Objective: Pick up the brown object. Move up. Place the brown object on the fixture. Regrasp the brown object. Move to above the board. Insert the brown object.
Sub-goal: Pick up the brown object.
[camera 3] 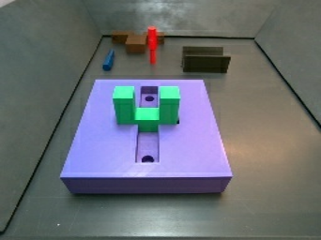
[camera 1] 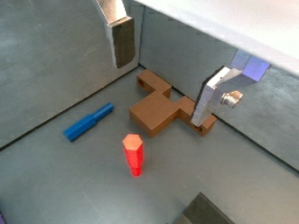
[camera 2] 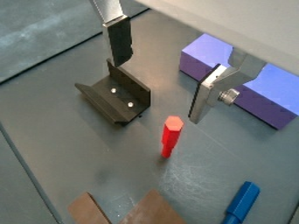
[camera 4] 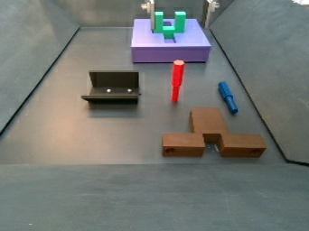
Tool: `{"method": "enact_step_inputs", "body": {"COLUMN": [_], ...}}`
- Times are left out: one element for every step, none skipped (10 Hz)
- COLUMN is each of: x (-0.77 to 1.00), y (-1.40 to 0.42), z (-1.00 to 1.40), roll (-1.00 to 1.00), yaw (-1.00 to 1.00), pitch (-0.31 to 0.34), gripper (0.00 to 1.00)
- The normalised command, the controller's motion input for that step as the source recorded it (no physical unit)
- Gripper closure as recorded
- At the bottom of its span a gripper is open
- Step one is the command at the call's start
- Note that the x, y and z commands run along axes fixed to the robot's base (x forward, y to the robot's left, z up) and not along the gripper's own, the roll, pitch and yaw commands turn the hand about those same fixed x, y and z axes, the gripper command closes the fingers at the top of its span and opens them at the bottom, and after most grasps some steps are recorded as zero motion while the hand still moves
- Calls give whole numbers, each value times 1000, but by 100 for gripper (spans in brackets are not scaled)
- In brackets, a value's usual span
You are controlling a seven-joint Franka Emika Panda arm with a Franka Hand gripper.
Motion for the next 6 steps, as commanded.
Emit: {"method": "enact_step_inputs", "body": {"x": [51, 0, 0, -51, -417, -569], "y": [0, 120, 197, 340, 420, 489], "z": [-23, -51, -309, -491, -526, -546], "roll": [-9, 0, 0, 0, 89, 60], "yaw": [0, 0, 0, 0, -71, -111], "pitch": [1, 0, 0, -64, -83, -96], "gripper": [0, 0, 0, 0, 0, 0]}}
